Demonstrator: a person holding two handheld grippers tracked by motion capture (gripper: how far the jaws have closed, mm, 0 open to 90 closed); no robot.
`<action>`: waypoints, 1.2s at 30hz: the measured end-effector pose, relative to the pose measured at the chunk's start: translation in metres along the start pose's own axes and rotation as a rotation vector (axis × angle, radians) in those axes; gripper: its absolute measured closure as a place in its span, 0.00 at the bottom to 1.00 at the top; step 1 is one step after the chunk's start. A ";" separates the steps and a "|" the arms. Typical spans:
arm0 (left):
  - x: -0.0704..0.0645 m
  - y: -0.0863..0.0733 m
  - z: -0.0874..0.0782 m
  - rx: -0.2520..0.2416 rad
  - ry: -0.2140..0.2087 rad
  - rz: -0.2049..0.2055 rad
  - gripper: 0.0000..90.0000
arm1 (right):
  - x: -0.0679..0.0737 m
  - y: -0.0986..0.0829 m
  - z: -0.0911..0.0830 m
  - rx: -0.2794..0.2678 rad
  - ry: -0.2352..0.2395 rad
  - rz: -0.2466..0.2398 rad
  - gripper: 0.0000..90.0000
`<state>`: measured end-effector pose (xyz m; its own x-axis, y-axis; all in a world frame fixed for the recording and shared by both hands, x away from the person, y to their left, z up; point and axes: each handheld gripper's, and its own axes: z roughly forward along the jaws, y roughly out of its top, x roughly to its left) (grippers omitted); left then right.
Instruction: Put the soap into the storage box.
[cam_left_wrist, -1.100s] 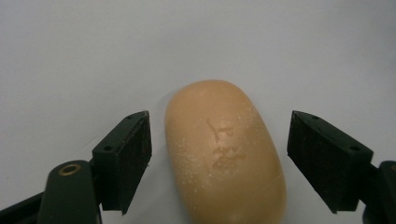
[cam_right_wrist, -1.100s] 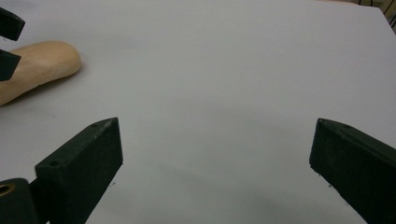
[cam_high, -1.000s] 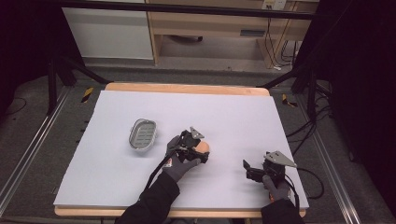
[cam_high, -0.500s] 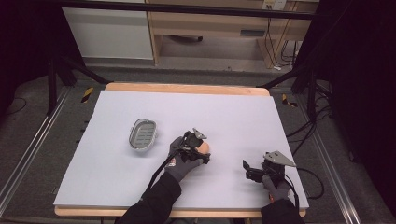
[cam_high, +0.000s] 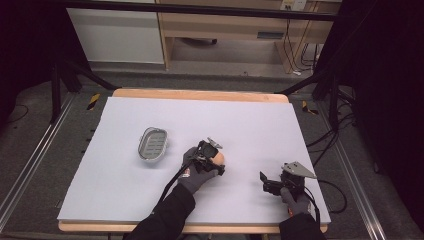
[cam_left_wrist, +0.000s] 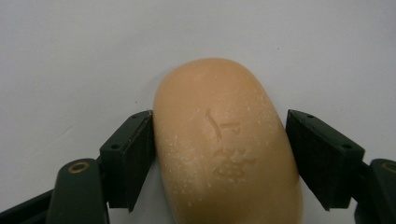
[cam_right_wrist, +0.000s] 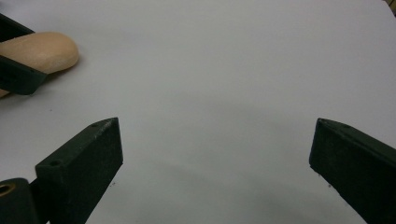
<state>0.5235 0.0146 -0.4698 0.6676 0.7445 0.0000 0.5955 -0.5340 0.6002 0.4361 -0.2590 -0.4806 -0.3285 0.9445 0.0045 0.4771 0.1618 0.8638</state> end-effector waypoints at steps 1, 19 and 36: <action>-0.001 0.001 0.000 0.005 0.008 0.004 0.28 | 0.000 0.000 0.000 0.001 0.001 0.000 0.03; -0.003 0.005 -0.001 0.032 0.035 -0.025 0.34 | 0.000 -0.001 0.002 0.007 -0.001 -0.007 0.03; -0.001 0.002 -0.018 0.002 -0.009 -0.011 0.35 | 0.000 -0.001 0.002 0.005 -0.006 -0.009 0.03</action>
<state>0.5163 0.0203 -0.4536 0.6651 0.7466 -0.0144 0.6039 -0.5264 0.5986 0.4371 -0.2588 -0.4819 -0.3283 0.9446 -0.0066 0.4779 0.1721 0.8614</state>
